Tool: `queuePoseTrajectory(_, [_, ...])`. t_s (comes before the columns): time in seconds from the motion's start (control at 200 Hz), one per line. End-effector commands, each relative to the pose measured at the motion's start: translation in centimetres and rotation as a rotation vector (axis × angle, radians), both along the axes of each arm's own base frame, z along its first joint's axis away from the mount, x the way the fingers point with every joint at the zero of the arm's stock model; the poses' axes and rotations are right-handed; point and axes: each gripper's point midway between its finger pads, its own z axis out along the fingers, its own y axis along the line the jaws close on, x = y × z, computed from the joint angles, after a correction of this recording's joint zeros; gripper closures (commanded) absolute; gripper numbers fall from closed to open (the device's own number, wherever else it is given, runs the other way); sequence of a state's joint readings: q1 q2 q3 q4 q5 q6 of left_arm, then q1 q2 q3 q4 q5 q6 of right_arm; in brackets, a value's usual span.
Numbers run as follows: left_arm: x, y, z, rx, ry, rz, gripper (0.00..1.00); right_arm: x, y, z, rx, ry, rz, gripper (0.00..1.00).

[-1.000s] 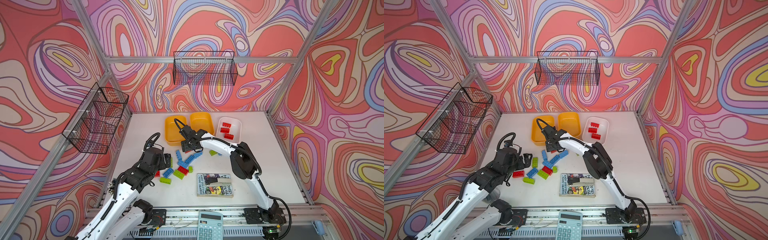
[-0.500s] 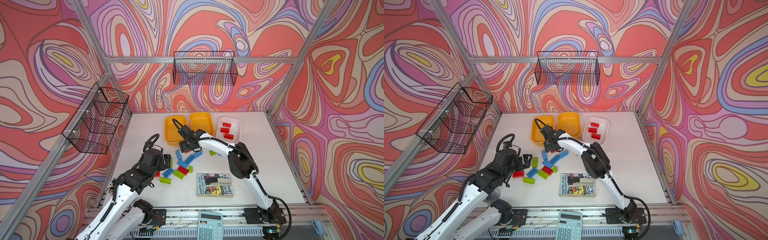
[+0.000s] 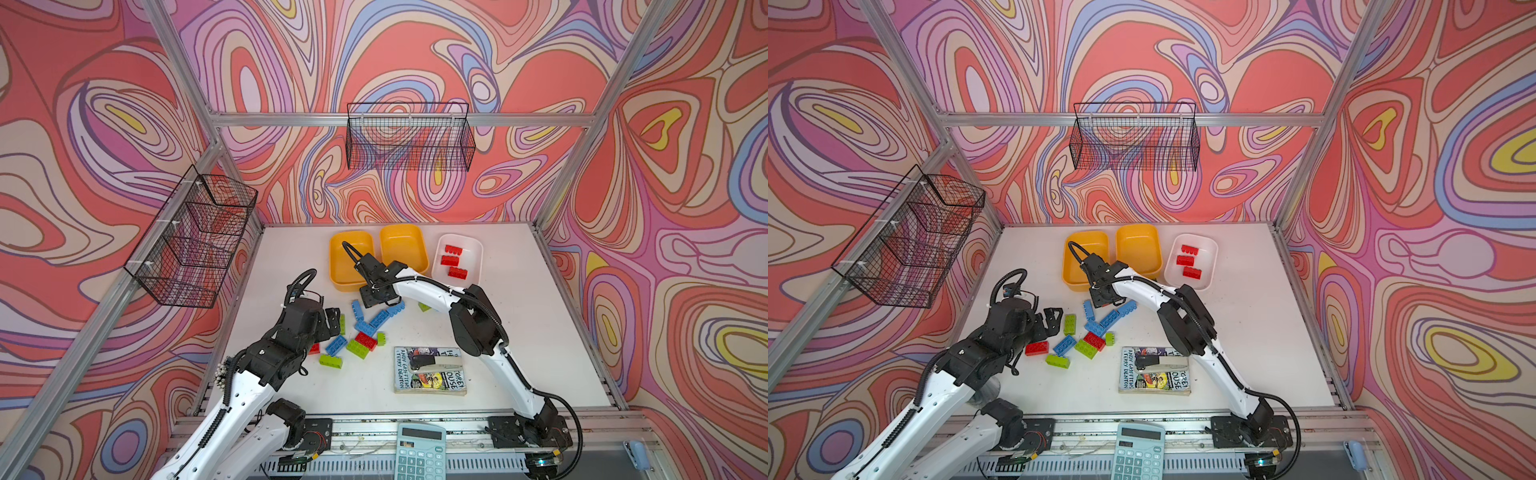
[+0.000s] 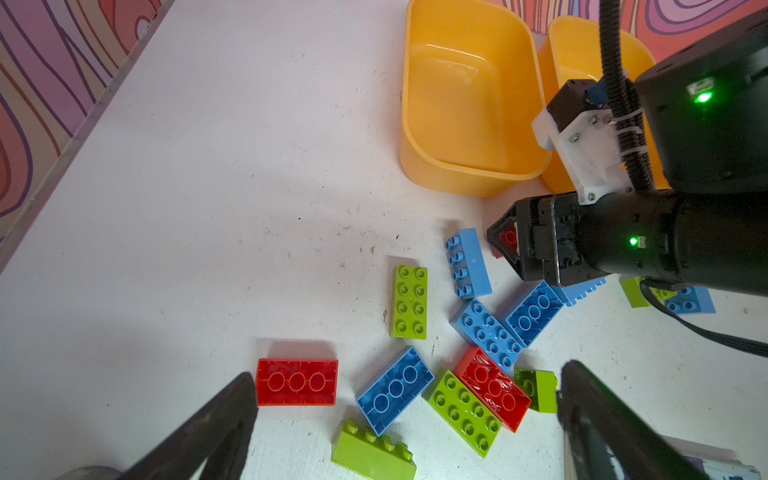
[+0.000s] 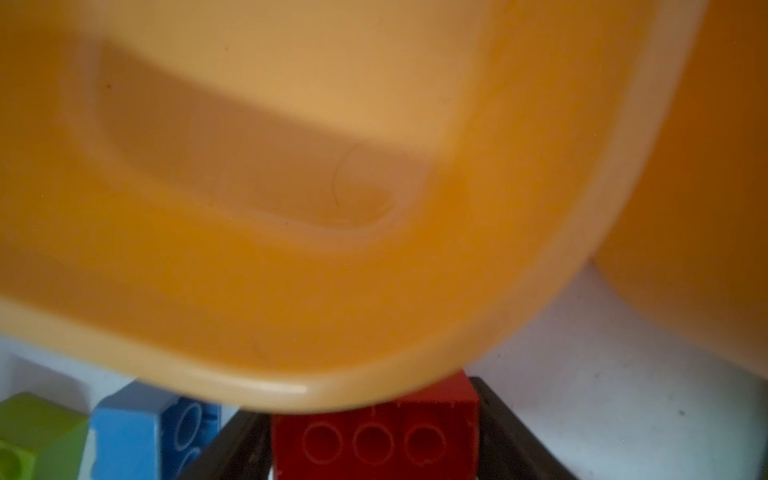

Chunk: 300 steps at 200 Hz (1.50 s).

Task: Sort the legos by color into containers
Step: 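Lower the right gripper and close it on the red brick, then lift the red brick, carry it over the white bin and release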

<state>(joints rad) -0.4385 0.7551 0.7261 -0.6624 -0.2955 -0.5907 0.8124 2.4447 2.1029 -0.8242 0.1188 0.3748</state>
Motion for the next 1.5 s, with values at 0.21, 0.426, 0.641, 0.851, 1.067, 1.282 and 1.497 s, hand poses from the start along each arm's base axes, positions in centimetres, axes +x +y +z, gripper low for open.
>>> queuePoseTrajectory(0.21, [0.8, -0.4, -1.2, -0.008, 0.036, 0.014, 0.0, -0.1, -1.2, 2.3, -0.015, -0.025, -0.025, 0.41])
queuePoseTrajectory(0.426, [2.2, -1.6, -1.5, -0.036, 0.045, 0.003, 0.0, 3.0, -4.8, 10.0, 0.08, -0.112, -0.139, 0.42])
queuePoseTrajectory(0.641, [4.1, -3.4, -1.7, -0.085, 0.06, -0.023, 0.0, 6.7, -14.9, 13.0, 0.062, -0.164, -0.322, 0.42])
queuePoseTrajectory(0.851, [5.9, -5.4, -2.0, -0.133, 0.087, -0.054, 0.01, 9.0, -24.7, 11.7, 0.023, -0.171, -0.522, 0.41])
queuePoseTrajectory(1.067, [7.2, -6.9, -2.3, -0.173, 0.11, -0.067, 0.01, 10.7, -29.3, 9.4, 0.002, -0.161, -0.588, 0.41])
queuePoseTrajectory(1.282, [8.1, -7.6, -2.7, -0.2, 0.134, -0.051, 0.01, 12.3, -30.5, 7.1, 0.005, -0.137, -0.597, 0.39])
queuePoseTrajectory(1.497, [8.3, -8.0, -3.0, -0.201, 0.148, -0.042, 0.01, 13.7, -30.2, 5.4, 0.029, -0.112, -0.575, 0.31])
